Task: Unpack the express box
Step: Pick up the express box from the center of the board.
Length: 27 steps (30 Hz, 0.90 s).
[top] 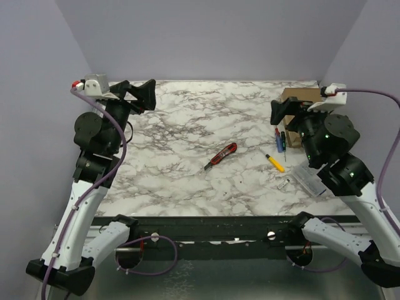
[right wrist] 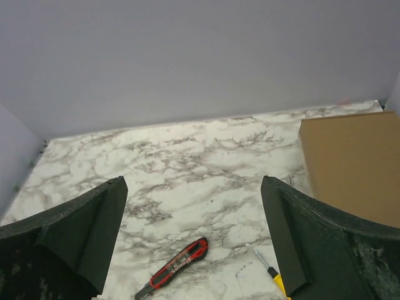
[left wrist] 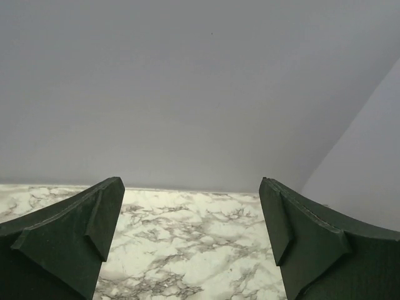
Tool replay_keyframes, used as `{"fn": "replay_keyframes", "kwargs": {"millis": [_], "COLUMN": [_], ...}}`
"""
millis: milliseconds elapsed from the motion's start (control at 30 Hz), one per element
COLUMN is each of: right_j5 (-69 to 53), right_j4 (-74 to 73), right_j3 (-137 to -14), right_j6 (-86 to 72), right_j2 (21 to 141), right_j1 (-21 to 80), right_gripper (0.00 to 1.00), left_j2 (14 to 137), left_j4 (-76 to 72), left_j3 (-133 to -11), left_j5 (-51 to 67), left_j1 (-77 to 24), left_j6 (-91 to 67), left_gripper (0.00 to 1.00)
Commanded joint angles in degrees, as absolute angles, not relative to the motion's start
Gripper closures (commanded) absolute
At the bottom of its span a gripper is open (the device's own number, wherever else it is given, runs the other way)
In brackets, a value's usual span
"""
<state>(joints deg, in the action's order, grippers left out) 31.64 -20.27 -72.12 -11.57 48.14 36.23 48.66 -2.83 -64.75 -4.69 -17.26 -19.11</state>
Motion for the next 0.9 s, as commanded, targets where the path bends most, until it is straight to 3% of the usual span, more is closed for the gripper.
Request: {"fn": "replay_keyframes", "kwargs": {"millis": [0, 333, 533, 867], "right_j5": [33.3, 27.3, -1.6, -2.8], "right_j4": [-20.9, -16.1, -13.1, -4.6], "right_j3": [-70.9, -67.1, -63.2, -44.7], "right_j6": [-12.2, -14.1, -30.7, -51.6], "right_j2": [51.3, 65.9, 72.9, 63.1], "right_j1": [36.5, 33.5, 12.9, -9.1], "right_gripper": [0.00, 0.00, 0.00, 0.00], "left_j2": [53.1, 60.4, 63.1, 63.2], "left_j4": [-2.2, -3.4, -3.5, -5.5], "left_j3": [-68.9, -64.5, -60.1, -58.7], "left_j5": [-1.0, 1.6, 3.5, 6.7], "left_j1": [-17.0, -17.1, -17.1, -17.9], "left_j6": [-17.1, -15.1, -15.6, -17.9], "left_gripper": [0.01, 0.01, 0.01, 0.01]}}
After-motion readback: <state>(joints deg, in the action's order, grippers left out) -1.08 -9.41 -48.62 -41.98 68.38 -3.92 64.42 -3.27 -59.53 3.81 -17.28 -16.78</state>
